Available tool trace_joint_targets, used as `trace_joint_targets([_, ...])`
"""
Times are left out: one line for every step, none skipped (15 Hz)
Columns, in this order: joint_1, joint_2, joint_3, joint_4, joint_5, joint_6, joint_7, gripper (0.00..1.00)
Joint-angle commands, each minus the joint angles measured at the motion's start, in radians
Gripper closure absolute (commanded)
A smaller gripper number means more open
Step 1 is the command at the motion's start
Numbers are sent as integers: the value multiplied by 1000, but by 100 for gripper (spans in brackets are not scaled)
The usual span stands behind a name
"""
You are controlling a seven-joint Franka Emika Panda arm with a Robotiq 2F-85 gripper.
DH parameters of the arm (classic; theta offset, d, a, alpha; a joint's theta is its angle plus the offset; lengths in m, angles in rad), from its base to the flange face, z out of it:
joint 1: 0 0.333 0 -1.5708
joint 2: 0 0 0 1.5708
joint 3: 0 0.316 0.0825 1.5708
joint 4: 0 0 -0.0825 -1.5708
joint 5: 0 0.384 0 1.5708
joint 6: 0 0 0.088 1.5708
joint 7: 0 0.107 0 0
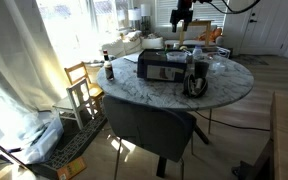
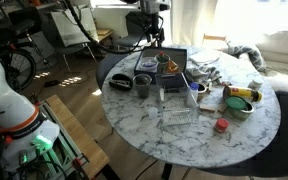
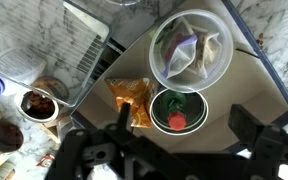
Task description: Pick up the tabasco bottle from the silver cup and put it on the table
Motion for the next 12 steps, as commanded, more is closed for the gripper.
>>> trace_joint_targets([-24, 85, 23, 79, 22, 20, -10, 0])
trace_joint_targets([-27, 103, 25, 97, 23, 18, -10, 0])
trace_joint_targets([-32, 122, 29, 118, 30, 13, -16, 0])
trace_joint_targets([-38, 139, 35, 135, 44, 11, -30, 0])
trace_joint_targets([-42, 156, 38, 153, 47, 8, -29, 0])
trace_joint_targets([-48, 173, 45, 171, 61, -4, -36, 0])
trace_joint_targets([-53, 189, 50, 187, 68, -9, -37, 0])
trace_joint_targets([-57, 204, 54, 202, 75, -12, -37, 0])
trace_joint_targets([-61, 219, 57, 216, 77, -9, -36, 0])
trace_joint_targets([-65, 233, 62, 229, 83, -13, -39, 0])
trace_joint_targets([-69, 245, 67, 242, 87, -18, -39, 1])
trace_joint_targets([-71, 259, 72, 255, 91, -27, -40, 6])
